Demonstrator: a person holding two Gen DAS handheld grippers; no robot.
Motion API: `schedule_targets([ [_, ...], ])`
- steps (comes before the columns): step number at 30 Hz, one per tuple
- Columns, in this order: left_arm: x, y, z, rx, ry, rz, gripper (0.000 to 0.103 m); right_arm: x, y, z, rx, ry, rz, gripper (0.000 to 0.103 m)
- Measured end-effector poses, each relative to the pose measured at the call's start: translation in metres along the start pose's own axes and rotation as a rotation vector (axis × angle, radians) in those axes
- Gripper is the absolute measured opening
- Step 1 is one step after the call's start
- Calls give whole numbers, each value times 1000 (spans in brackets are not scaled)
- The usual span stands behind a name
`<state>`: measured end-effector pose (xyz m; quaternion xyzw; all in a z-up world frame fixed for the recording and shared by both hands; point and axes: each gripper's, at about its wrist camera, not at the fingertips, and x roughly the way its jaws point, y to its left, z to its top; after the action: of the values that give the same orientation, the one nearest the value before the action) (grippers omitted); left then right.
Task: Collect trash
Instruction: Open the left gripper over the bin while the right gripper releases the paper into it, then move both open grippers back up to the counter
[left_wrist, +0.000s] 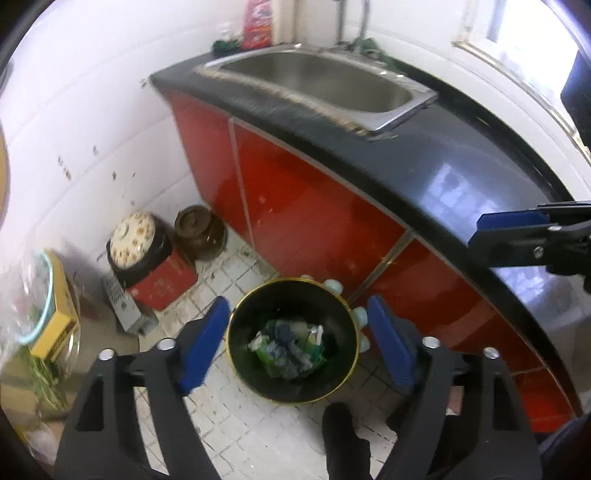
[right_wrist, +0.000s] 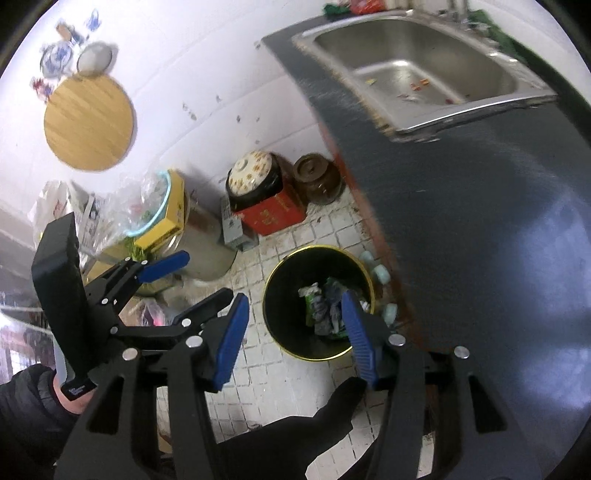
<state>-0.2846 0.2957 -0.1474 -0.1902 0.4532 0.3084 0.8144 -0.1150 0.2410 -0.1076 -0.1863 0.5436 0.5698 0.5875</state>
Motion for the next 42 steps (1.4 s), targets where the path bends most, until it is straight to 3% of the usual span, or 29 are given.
schedule_targets([
  [5,-11,-58,27,92,-45,-69,89,-73,-49,-25,75,-138,-98,56],
  [10,-21,-162,53,286,-80,-204,91,-152,-120,-74,208,-266,-249,62],
  [17,-35,-333,62,590,-120,-408,92,-252,-237,-182,478,-357,-430,63],
  [23,-43,-450,45,761,-126,-521,95,-312,-302,-266,619,-377,-545,63],
  [30,-33,-541,15,905,-95,-563,95,-336,-356,-326,674,-347,-576,63],
  [42,16,-611,-5,972,-17,-553,95,-322,-419,-346,650,-280,-498,63],
])
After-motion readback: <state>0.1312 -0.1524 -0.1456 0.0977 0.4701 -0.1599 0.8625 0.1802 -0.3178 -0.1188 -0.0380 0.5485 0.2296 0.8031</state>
